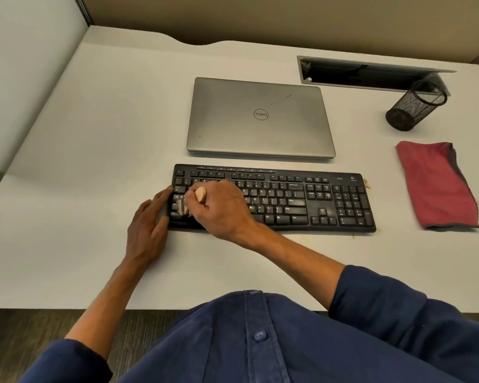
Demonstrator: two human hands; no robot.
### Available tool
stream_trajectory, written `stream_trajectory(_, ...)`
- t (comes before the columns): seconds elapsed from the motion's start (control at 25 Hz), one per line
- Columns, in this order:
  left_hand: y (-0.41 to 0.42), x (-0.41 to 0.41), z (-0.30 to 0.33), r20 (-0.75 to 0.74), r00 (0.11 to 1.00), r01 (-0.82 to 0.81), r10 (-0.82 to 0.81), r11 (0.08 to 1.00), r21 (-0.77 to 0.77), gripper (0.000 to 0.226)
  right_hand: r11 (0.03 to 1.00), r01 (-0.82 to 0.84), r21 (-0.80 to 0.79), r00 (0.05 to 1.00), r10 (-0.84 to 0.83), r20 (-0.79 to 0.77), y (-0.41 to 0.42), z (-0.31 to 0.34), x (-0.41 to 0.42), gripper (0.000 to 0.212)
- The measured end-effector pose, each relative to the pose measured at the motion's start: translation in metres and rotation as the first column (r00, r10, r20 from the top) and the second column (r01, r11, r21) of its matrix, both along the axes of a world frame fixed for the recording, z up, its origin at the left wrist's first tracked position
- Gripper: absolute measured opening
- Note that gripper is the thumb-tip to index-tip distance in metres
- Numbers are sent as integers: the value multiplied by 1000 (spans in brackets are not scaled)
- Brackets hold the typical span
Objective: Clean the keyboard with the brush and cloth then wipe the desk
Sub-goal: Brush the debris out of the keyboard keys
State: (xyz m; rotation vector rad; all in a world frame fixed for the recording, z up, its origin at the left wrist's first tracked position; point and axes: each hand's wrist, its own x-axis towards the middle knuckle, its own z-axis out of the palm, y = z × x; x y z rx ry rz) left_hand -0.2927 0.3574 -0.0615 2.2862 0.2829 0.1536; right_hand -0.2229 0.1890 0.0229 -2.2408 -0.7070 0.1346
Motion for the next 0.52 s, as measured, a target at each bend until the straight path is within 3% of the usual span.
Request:
stream_trajectory(0.2, 0, 1, -1, -2, 1000, -10, 10, 1000, 17, 65, 992, 101, 73, 995, -100, -14, 0, 2, 7, 29)
stream_trajectory(0.4, 5, 1, -7, 7, 1000, 24, -24, 999, 37, 64, 991, -129, -23, 991, 129, -28, 2, 2, -5, 29)
stream_trajectory(0.52, 3, 0, -4, 5, 1000, 4, -5, 1000, 27, 64, 998, 22, 58, 999, -23, 25, 2, -3, -5, 30)
